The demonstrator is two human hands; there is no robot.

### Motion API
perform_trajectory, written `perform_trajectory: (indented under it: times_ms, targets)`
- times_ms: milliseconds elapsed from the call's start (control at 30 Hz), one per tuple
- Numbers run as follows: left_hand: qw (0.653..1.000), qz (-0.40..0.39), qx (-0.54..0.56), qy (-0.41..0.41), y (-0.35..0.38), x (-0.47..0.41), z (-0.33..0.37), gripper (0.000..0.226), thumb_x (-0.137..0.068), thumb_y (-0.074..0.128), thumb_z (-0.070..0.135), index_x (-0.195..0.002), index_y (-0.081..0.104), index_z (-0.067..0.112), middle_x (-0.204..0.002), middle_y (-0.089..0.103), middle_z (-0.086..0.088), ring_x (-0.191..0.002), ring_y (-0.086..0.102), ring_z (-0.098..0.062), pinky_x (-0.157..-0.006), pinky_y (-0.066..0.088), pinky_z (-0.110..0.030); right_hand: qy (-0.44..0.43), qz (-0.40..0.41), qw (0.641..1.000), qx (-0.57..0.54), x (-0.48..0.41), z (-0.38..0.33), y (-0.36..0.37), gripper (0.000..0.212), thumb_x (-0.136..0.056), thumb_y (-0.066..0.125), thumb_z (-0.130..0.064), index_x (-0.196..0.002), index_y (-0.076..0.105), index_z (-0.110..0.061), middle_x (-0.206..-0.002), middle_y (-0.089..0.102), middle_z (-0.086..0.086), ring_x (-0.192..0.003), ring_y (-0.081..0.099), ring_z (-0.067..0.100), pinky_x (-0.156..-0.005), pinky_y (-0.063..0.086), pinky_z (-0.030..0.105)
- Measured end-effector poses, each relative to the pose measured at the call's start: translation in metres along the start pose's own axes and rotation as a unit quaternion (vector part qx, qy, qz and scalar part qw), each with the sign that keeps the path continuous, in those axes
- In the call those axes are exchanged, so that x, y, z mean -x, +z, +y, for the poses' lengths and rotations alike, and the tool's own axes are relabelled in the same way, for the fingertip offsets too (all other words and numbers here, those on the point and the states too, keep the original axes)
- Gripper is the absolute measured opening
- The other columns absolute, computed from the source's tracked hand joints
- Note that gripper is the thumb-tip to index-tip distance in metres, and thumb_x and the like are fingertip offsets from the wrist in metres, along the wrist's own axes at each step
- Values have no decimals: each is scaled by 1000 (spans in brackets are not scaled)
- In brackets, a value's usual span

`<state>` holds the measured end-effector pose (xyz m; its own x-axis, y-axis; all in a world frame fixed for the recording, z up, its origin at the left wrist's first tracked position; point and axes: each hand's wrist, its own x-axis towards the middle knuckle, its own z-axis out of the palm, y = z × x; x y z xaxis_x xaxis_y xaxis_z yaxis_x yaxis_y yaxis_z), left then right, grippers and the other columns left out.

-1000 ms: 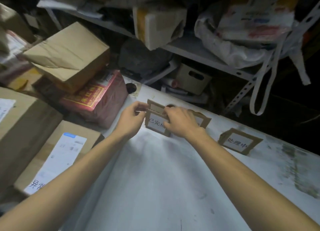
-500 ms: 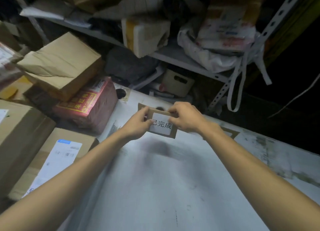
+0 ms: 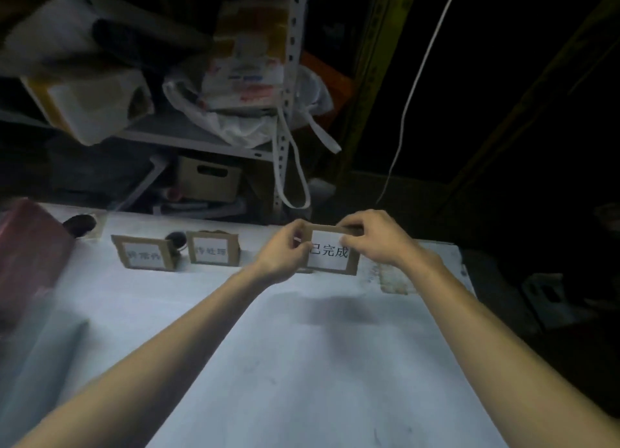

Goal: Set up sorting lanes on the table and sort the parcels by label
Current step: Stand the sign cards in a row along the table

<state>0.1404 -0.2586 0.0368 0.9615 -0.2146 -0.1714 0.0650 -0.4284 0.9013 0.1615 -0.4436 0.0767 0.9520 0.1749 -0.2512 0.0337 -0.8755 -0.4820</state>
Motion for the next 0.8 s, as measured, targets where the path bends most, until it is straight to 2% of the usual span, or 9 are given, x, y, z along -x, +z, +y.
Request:
perform_trajectory:
  times_ms: [67,133,200,300,367,467,667,800]
  targets:
    - [1000,-2,-23,11,38,-15,6,21,-98,51,14,-118,54,16,-110,63,-2,-106,61,-20,-61,54,-16,16,-2,1000,-6,0,40,-10,25,-93,68,-21,-116,69,-28,-100,63,-13,-100,63,8,-73,54,20]
    - [998,6,-56,14,70,-29,7,20,-98,51,16,-118,55,18,-114,65,-5,-107,62,-21,-71,55,-22,25,10,1000,-12,-2,74,-12,28,-94,66,-19,-121,69,-26,-102,60,-13,-100,60,8,-72,50,16]
    - [997,21,-75,16,95,-46,3,26,-98,50,15,-123,55,17,-119,65,-5,-110,61,-20,-79,53,-26,24,23,999,-11,-9,101,-7,30,-95,65,-17,-124,68,-22,-108,61,-9,-105,60,11,-79,54,22]
    - [997,32,-65,-2,118,-65,-13,27,-99,47,13,-124,55,16,-119,65,-5,-111,60,-19,-81,51,-24,20,24,999,-17,-23,130,12,29,-95,63,-14,-123,68,-21,-117,64,-2,-113,61,17,-90,59,34]
    - [998,34,-54,-17,128,-75,-29,26,-98,46,9,-121,57,14,-117,66,-7,-110,62,-21,-80,52,-23,9,17,1000,-6,-33,141,25,29,-96,62,-15,-124,68,-22,-120,65,1,-115,61,20,-89,59,38]
    - [996,50,-58,-42,139,-87,-50,26,-98,44,10,-119,58,14,-113,68,-6,-106,64,-23,-80,53,-25,-8,23,1000,14,-45,149,41,26,-97,59,-15,-121,69,-20,-119,67,3,-111,63,22,-87,59,35]
    - [996,64,-46,-42,146,-91,-60,29,-102,42,17,-128,52,15,-117,67,-7,-107,65,-23,-80,53,-24,-29,22,999,11,-50,158,47,31,-99,58,-15,-129,64,-16,-123,64,5,-114,61,21,-90,59,35]
    - [996,34,-55,-56,145,-84,-53,42,-102,42,17,-144,38,16,-126,62,-11,-117,60,-26,-95,54,-35,-32,-16,999,24,-50,157,43,34,-97,59,-14,-130,65,-20,-122,64,4,-114,59,21,-92,57,37]
